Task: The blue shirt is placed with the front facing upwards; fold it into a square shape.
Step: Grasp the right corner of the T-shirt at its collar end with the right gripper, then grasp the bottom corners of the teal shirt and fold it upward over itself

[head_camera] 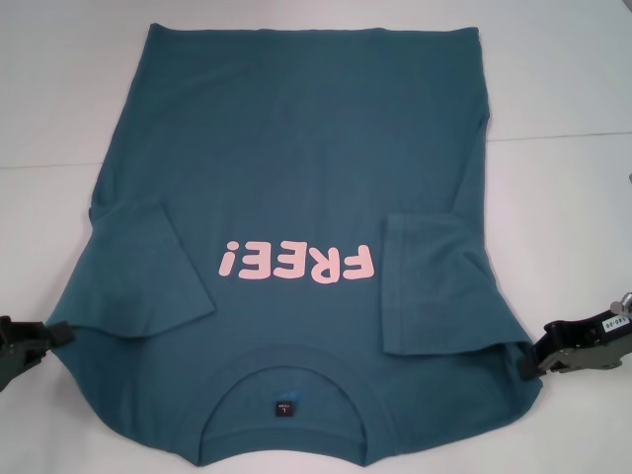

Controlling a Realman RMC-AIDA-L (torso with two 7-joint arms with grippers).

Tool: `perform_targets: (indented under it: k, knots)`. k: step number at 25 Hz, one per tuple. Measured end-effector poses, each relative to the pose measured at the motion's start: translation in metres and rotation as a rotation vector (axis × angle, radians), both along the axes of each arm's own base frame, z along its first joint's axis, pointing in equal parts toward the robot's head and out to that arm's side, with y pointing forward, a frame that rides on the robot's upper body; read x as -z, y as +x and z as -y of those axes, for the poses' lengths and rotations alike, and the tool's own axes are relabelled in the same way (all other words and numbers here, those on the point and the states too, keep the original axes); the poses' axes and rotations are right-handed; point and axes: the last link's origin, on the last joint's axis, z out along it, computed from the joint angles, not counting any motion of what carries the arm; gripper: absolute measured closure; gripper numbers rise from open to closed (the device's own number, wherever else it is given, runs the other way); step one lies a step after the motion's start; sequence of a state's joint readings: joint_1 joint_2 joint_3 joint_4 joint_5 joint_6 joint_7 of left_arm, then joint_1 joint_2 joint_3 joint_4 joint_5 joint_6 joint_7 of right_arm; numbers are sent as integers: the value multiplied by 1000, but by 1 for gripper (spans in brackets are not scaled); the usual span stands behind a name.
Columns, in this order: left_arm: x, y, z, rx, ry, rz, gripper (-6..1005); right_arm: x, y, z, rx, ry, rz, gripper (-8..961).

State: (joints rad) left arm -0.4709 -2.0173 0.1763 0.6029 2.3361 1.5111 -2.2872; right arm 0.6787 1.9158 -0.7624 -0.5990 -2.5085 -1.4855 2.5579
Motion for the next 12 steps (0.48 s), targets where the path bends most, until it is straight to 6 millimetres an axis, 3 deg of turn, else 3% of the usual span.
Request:
perform_targets:
  k: [8,12]
  knots:
    - [0,2,2,16,-11,6,985,-10,2,3,3,-1,0,952]
    - [-4,3,6,36,-23,0,985,-22,3,8,-1,-8,0,952]
